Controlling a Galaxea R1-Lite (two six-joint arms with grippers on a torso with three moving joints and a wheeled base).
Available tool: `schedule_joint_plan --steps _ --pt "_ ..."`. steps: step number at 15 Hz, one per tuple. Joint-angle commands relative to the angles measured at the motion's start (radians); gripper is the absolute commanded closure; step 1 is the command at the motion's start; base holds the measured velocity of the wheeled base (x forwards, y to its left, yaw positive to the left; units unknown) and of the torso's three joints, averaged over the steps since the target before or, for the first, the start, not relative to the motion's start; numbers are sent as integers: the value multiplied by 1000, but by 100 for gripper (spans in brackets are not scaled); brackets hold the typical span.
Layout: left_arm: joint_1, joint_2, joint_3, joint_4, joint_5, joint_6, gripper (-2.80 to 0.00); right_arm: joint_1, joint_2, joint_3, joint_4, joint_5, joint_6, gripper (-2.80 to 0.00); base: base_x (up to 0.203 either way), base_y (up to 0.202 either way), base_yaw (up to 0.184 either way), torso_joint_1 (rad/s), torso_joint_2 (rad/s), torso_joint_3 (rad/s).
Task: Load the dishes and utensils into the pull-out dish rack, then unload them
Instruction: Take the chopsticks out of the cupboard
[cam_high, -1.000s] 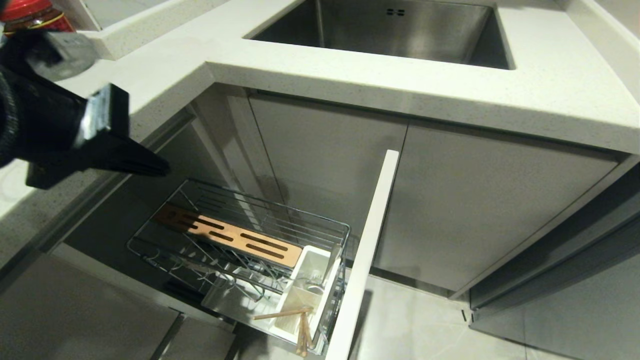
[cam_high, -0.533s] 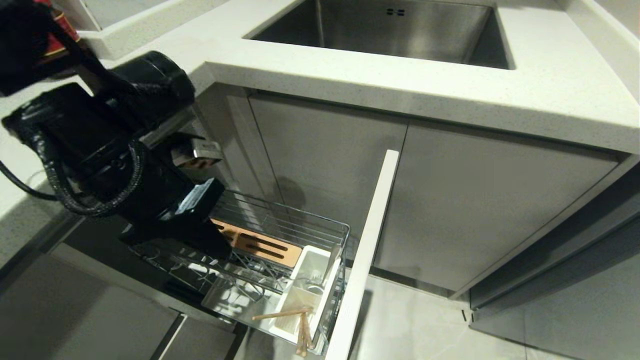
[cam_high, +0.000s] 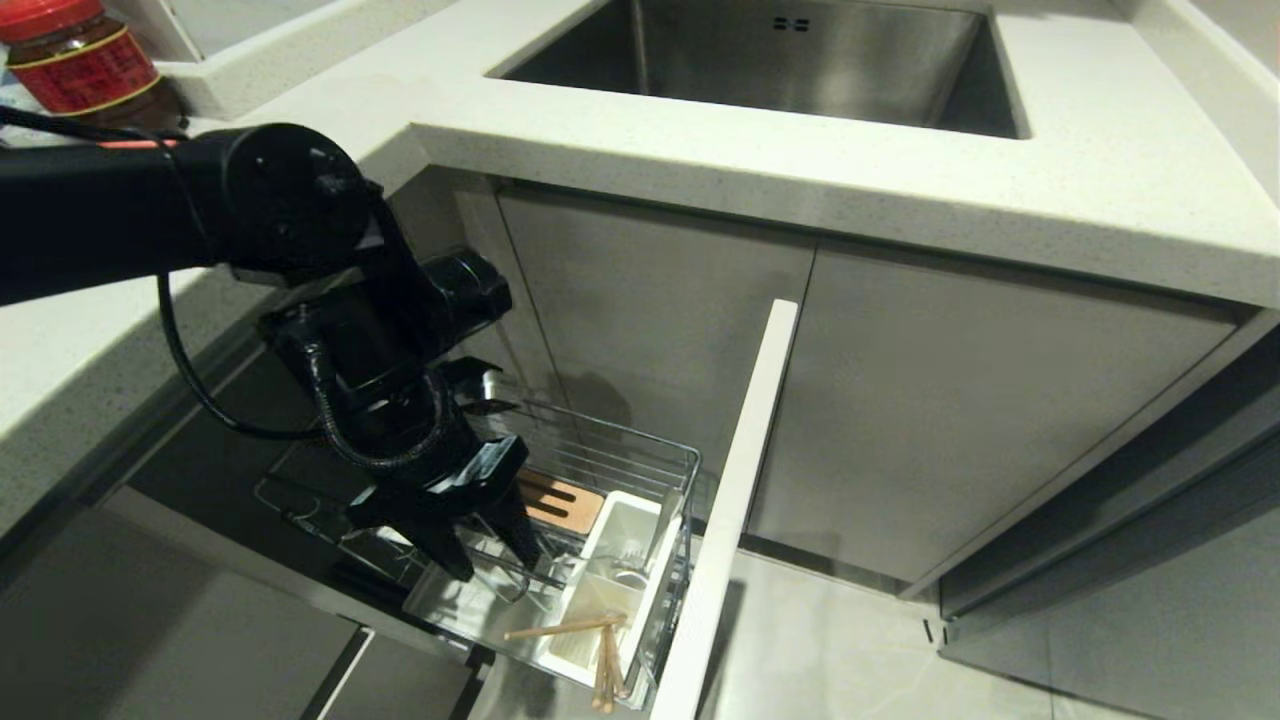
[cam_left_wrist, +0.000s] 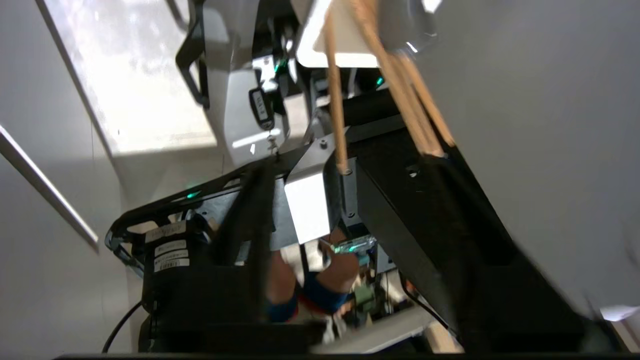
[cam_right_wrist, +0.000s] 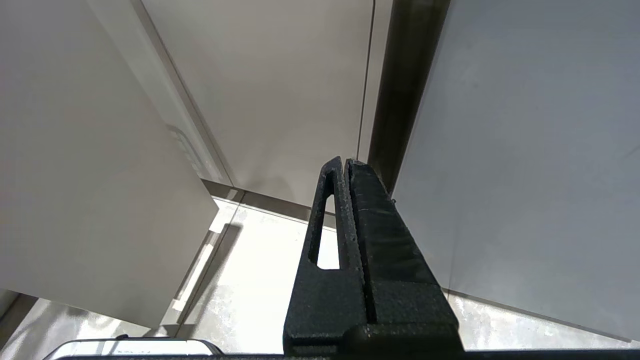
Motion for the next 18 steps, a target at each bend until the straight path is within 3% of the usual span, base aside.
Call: schedule_joint_plan --steps 1,3,18 --pt "-1 63 22 12 -1 26 -280 0 1 26 -1 0 0 0 0 0 0 0 0 0" --pt "-2 75 45 33 -2 87 -280 0 1 26 -1 0 0 0 0 0 0 0 0 0" --pt "-3 198 56 24 3 97 -280 0 1 26 -1 1 0 0 0 0 0 0 0 0"
